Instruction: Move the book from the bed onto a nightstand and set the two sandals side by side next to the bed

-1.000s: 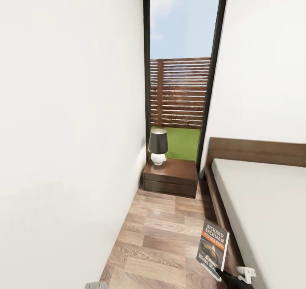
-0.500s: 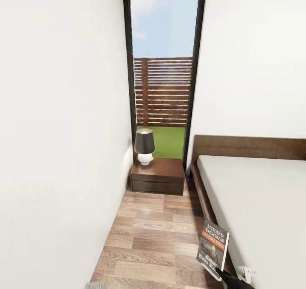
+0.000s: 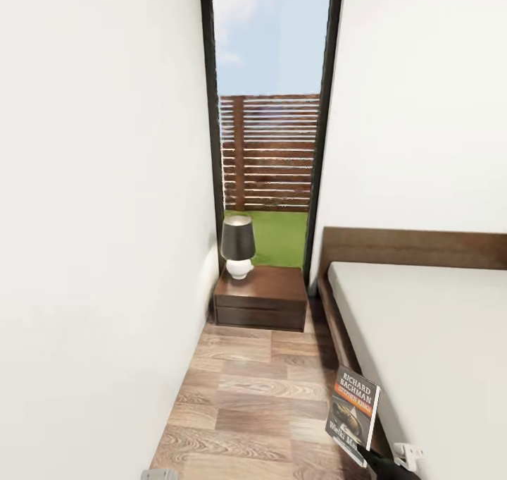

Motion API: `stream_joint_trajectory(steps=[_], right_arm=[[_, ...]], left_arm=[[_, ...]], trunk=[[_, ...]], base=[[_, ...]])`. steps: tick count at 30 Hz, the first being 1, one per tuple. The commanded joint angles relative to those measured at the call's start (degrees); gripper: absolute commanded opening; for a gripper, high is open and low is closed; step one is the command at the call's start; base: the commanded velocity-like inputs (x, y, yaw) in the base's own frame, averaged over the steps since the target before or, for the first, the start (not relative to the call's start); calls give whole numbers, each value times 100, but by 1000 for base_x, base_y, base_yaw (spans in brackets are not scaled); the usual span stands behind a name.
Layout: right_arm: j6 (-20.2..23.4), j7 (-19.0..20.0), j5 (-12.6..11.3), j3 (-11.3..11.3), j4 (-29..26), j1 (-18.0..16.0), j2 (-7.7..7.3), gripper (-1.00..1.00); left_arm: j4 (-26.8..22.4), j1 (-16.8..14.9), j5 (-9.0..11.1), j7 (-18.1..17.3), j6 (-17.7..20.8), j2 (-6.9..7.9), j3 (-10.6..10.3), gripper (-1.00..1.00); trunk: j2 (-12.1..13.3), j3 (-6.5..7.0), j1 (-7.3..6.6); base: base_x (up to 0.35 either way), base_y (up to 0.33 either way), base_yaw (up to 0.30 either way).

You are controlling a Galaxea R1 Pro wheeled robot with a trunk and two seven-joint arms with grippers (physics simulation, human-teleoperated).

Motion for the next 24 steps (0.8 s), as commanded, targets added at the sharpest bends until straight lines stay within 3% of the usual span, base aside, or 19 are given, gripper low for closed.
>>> stream_joint_trajectory(steps=[1,15,24], right_arm=[[-33,27,-53,39,22,-12,1,-100],[-33,30,-53,34,22,-12,-1,-100],[-33,31,-53,39,22,-12,1,-100]], left_arm=[[7,-5,-61,-13,-26,2,50,100],[11,-5,-61,-13,-26,2,47,100],[11,-5,-59,-13,-26,2,50,100]], trunk=[[-7,-9,5],[-7,-9,5],[-7,-9,5]], base=[[322,0,0],[318,0,0],[76,0,-159]])
